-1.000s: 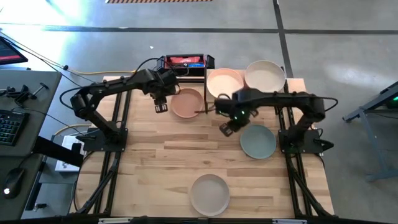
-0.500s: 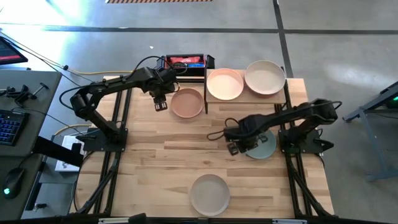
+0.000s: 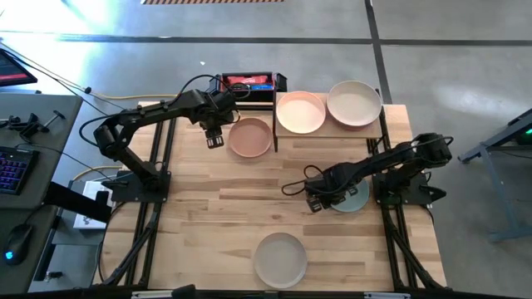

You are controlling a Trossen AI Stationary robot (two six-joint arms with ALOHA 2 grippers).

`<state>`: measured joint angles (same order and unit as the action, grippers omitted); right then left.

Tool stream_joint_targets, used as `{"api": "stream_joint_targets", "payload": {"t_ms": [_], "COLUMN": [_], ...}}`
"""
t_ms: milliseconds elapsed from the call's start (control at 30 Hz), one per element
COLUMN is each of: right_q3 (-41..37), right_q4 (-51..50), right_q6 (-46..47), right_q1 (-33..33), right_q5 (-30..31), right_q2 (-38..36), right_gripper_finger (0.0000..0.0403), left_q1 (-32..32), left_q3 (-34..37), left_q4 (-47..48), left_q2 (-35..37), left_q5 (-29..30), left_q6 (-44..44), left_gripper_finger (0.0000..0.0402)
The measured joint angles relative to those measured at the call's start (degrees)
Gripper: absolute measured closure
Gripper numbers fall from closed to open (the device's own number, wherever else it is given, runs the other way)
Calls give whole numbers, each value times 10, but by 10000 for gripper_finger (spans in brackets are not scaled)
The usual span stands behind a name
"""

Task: Place and stack plates onto a shelf
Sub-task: Stack the blue plate on top of the light orange plate on the shelf

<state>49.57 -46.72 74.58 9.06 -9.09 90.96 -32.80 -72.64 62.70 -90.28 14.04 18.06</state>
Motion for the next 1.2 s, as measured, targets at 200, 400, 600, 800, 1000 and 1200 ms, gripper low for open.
{"api": "stream_joint_targets", "payload": {"t_ms": [200, 400, 600, 800, 1000, 1200], "right_q3": [-32, -43, -40, -4, 75, 167], "right_q4": [14, 46, 43, 20, -59, -159], "right_q6": [0, 1, -1, -20, -65, -114], "right_q1": [0, 0, 0, 0, 0, -8], "right_q5": [-2, -4, -17, -24, -8, -3], "right_q2": [0, -1, -1, 1, 1, 1], "right_gripper_finger": [316, 322, 391, 399, 402, 403], "left_q1": [0, 0, 0, 0, 0, 0], "left_q3": [0, 0, 0, 0, 0, 0], "left_q4": [0, 0, 0, 0, 0, -4], "left_q2": [0, 0, 0, 0, 0, 0], "left_q5": [0, 0, 0, 0, 0, 0], "left_q6": [0, 0, 0, 0, 0, 0], "left_gripper_finger": [275, 275, 275, 275, 275, 275]}}
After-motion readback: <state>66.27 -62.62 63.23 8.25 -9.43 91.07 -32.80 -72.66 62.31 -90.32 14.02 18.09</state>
